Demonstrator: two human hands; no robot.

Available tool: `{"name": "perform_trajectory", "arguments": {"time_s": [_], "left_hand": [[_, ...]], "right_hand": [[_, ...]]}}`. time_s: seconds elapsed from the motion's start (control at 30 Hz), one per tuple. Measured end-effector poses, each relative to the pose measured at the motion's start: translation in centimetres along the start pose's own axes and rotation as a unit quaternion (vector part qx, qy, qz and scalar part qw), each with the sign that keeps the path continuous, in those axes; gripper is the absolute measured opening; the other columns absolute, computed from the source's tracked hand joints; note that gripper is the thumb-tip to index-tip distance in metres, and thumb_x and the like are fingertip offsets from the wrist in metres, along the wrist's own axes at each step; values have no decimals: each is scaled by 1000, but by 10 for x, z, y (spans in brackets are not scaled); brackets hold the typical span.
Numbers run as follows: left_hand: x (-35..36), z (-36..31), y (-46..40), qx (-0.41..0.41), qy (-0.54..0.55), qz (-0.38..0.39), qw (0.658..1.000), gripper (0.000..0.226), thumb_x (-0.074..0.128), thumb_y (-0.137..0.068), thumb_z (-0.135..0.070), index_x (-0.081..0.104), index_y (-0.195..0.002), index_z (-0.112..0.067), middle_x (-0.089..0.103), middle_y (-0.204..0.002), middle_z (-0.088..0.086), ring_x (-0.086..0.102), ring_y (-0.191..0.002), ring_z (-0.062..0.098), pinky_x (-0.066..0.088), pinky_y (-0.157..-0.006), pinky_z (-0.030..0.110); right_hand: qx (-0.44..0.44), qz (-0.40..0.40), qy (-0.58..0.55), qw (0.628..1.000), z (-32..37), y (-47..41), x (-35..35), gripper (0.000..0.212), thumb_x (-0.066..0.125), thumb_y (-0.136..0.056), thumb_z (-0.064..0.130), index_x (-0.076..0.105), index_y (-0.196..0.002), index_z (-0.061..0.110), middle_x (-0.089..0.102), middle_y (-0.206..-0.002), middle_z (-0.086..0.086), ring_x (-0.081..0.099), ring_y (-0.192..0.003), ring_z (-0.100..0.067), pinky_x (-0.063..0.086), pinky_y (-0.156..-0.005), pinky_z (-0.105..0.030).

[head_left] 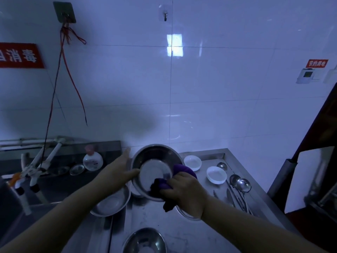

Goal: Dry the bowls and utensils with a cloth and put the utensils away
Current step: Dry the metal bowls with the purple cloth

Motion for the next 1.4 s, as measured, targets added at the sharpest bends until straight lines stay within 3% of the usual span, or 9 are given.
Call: {"name": "perform_trajectory", "arguments": {"time_s": [0.13,0.27,0.37,0.47,0.57,0.77,0.97,1.2,1.4], "left_hand": [[13,-30,33,186,-263,-132,937,69,69,-76,-49,44,-137,-25,49,-139,-4,39,-131,16,29,-104,32],[46,-56,50,351,-343,-105,865,36,84,-49,-50,71,-79,-34,69,-77,-18,67,-88,7,52,-81,30],[50,-55,45,338,-332,-93,876,31,89,-41,-30,67,-63,-31,62,-59,-16,60,-59,3,51,-67,18],[34,-32,35,263,-203,-130,934,24,78,-61,-13,60,-64,-28,57,-60,-15,54,-55,4,41,-53,15],[31,6,24,71,114,-98,986,21,57,-88,-2,60,-73,-17,61,-62,-3,57,-57,6,45,-57,26],[52,3,19,-71,414,-81,904,11,51,-94,-10,61,-89,-9,67,-81,12,63,-78,30,49,-66,37],[58,-1,20,-149,538,-71,826,58,30,-95,-55,68,-95,-11,73,-91,17,65,-86,33,46,-74,39],[66,-10,22,-158,577,-65,798,58,34,-93,-56,68,-106,-11,72,-98,19,61,-104,37,46,-95,51],[58,-21,21,-65,610,-57,788,56,50,-74,-61,70,-104,-18,71,-103,16,68,-96,32,55,-74,41]], "right_hand": [[37,46,-28,998,-7,-3,6,16,69,-82,43,72,-91,29,70,-77,4,67,-69,-14,55,-74,-33],[16,48,-45,998,-2,-12,7,22,72,-80,41,71,-97,26,69,-76,2,65,-68,-15,53,-78,-31],[10,-14,-78,997,-2,-16,-4,31,79,-77,36,70,-102,22,69,-82,-1,64,-71,-18,53,-77,-31],[68,-130,-118,982,-20,-9,-24,36,77,-78,23,69,-111,14,69,-97,-8,65,-82,-25,54,-76,-36],[207,-263,-201,921,-52,6,-42,41,71,-75,11,65,-115,9,68,-101,-11,66,-87,-28,56,-71,-45],[267,-217,-378,860,-42,-16,-24,65,73,-80,24,46,-139,28,60,-120,16,54,-115,-1,47,-95,-22],[206,-197,-257,924,-9,-17,-9,72,65,-78,59,51,-135,18,43,-145,-2,34,-138,-20,29,-112,-51],[151,-215,-116,958,23,-18,-5,34,59,-88,38,62,-120,25,54,-135,2,35,-138,-15,24,-114,-51],[202,-263,-172,928,-1,-38,-35,26,64,-73,22,73,-98,19,66,-117,-1,53,-121,-19,36,-108,-49]]}}
Point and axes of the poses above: each hand's wrist, its own y-axis away from the middle knuckle, its own x-axis out of the palm, z = x × y, the point moved 7 cm from there along -y, towards the middle knuckle
